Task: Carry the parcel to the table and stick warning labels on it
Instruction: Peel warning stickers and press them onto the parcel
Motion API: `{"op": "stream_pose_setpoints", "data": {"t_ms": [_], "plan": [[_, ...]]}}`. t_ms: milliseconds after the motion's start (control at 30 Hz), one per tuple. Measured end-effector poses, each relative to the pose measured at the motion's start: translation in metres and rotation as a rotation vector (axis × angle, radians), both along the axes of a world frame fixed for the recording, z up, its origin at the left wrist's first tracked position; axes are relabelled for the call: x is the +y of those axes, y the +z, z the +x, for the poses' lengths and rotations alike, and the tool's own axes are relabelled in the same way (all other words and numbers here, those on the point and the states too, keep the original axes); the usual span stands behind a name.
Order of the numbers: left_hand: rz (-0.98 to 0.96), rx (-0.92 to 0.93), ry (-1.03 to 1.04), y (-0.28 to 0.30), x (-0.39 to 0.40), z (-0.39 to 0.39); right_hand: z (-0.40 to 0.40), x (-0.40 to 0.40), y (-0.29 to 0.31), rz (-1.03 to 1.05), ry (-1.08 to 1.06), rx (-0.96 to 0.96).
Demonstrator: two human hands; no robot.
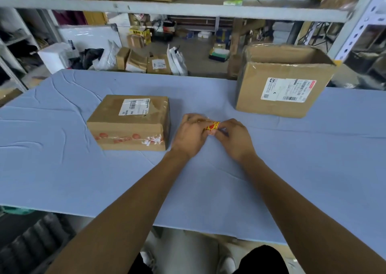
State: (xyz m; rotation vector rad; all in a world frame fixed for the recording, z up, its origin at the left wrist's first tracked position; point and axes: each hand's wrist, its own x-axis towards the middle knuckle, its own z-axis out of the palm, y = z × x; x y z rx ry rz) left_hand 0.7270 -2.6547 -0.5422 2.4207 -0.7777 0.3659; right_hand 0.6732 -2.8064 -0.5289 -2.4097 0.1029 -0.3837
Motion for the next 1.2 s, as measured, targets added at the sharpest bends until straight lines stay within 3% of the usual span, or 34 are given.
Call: {"op": "stream_pose_setpoints", "data": {"t_ms": [100, 167, 300, 367, 533, 867, 1200], "plan": [[-0.049, 0.03, -0.061, 0.007, 0.002, -0.009, -0.006, -0.001, 0.004, 0.088, -0.005, -0.028], [-0.17, 0.087, -0.024, 0.009, 0.003, -0.016, -0.015, -0.002, 0.007, 0.257, -0.003, -0.051], [-0.772, 0.522, 0.029, 0.015, 0.018, -0.039, -0.037, 0.014, 0.014, 0.54, 0.041, 0.005], [-0.922, 0.589, 0.03, 0.017, 0.031, -0.052, -0.05, 0.032, 0.015, 0.597, 0.08, 0.017], [-0.91, 0.554, 0.064, 0.019, 0.055, -0.099, -0.074, 0.061, 0.012, 0.58, 0.117, -0.041], [-0.906, 0.554, 0.08, 0.017, 0.089, -0.136, -0.105, 0.083, 0.007, 0.39, 0.168, 0.019], [-0.843, 0.591, 0.056, 0.019, 0.085, -0.138, -0.103, 0.083, 0.002, 0.342, 0.043, -0.074]]}}
